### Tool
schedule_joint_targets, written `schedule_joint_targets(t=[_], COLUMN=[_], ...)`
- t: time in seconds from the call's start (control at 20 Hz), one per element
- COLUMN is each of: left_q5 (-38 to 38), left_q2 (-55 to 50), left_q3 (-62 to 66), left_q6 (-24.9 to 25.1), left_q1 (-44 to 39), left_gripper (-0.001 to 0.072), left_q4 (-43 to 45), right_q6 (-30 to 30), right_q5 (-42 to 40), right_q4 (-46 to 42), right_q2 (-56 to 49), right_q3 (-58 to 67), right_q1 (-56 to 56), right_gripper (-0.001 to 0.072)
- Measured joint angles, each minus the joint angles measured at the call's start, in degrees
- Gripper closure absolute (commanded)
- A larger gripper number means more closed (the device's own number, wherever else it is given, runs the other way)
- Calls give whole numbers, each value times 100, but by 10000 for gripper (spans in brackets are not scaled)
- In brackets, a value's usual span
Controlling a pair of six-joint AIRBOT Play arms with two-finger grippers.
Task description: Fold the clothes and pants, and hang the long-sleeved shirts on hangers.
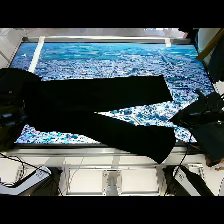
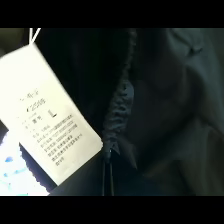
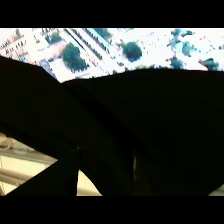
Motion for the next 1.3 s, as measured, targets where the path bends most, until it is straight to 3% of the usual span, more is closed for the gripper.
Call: schedule_joint_targets(t=[0.2, 0.4, 0.75, 1.1, 1.3], left_q5=[-485, -833, -986, -1003, -1008], left_q2=[-13, -20, -20, -20, -20], left_q3=[841, 1156, 1263, 1274, 1274], left_q6=[-881, -1235, -1364, -1392, -1510], left_q1=[-44, -61, -61, -63, -61], left_gripper=[697, 697, 697, 696, 697], left_q4=[863, 1257, 1427, 1449, 1451], right_q6=[-20, -52, -184, -990, -1362], right_q5=[140, -149, -1220, -1803, -1729], right_q4=[-654, -1069, -1220, -750, -483], right_q2=[61, -70, -1241, -2114, -2393], right_q3=[15, -85, -264, -282, -275], right_q1=[0, 0, -302, -535, -560], right_gripper=[343, 337, 323, 325, 347])
